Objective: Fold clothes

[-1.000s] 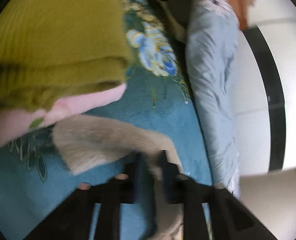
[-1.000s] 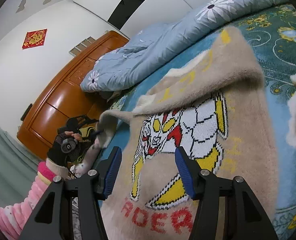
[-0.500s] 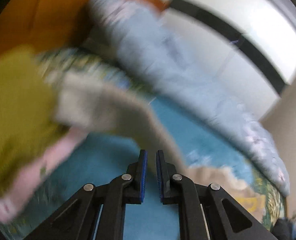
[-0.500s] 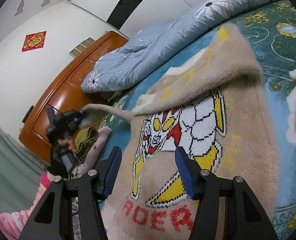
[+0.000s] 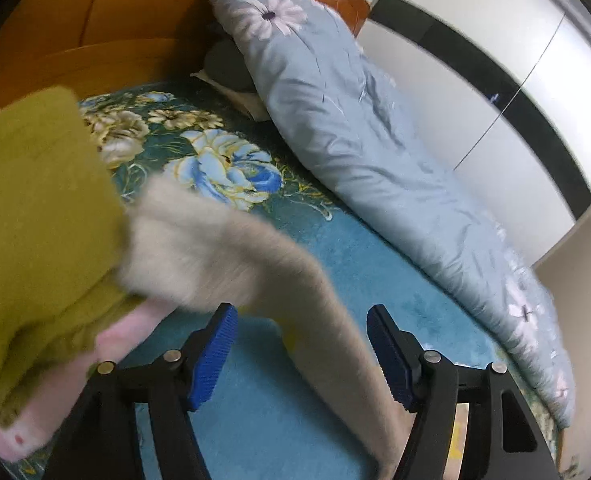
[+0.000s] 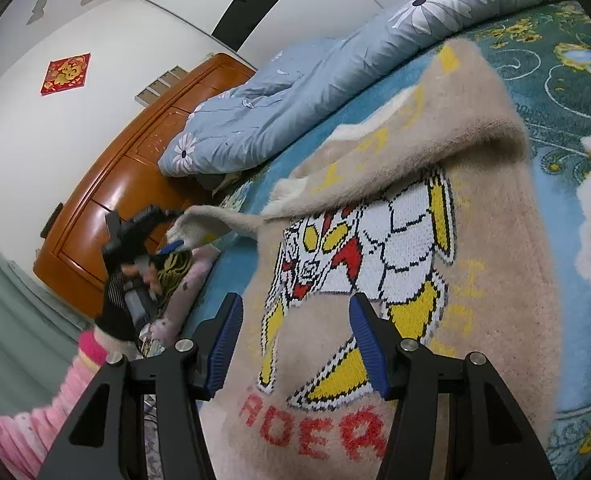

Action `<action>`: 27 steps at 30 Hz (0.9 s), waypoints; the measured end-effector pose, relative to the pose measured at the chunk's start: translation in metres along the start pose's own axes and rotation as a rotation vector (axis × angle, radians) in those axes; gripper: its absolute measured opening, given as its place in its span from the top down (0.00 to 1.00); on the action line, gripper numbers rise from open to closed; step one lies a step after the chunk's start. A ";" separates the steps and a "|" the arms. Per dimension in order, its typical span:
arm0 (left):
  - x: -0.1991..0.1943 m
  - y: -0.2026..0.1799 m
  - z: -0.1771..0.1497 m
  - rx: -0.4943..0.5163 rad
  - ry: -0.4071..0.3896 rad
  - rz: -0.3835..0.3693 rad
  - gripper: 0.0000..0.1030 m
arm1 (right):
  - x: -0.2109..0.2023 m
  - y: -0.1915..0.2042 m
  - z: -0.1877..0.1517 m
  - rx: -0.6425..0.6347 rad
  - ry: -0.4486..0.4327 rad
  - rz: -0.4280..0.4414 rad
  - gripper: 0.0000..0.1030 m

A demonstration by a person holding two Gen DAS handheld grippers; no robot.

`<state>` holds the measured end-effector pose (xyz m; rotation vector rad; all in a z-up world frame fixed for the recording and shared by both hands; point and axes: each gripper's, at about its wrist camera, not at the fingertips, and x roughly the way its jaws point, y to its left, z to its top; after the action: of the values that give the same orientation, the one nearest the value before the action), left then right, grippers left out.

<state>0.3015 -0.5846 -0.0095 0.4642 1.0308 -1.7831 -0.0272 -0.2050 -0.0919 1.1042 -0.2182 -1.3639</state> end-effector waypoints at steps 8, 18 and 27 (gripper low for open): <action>0.058 0.000 0.010 -0.174 0.200 0.084 0.31 | 0.002 -0.007 0.000 0.025 0.011 -0.002 0.45; 0.029 -0.016 0.011 -0.059 0.050 0.028 0.90 | 0.005 -0.008 -0.001 0.032 0.026 -0.005 0.45; 0.024 -0.035 -0.029 0.203 -0.023 0.137 0.87 | 0.006 -0.010 -0.002 0.043 0.026 -0.002 0.45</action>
<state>0.2563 -0.5692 -0.0273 0.6236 0.7858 -1.7726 -0.0315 -0.2073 -0.1028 1.1574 -0.2279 -1.3508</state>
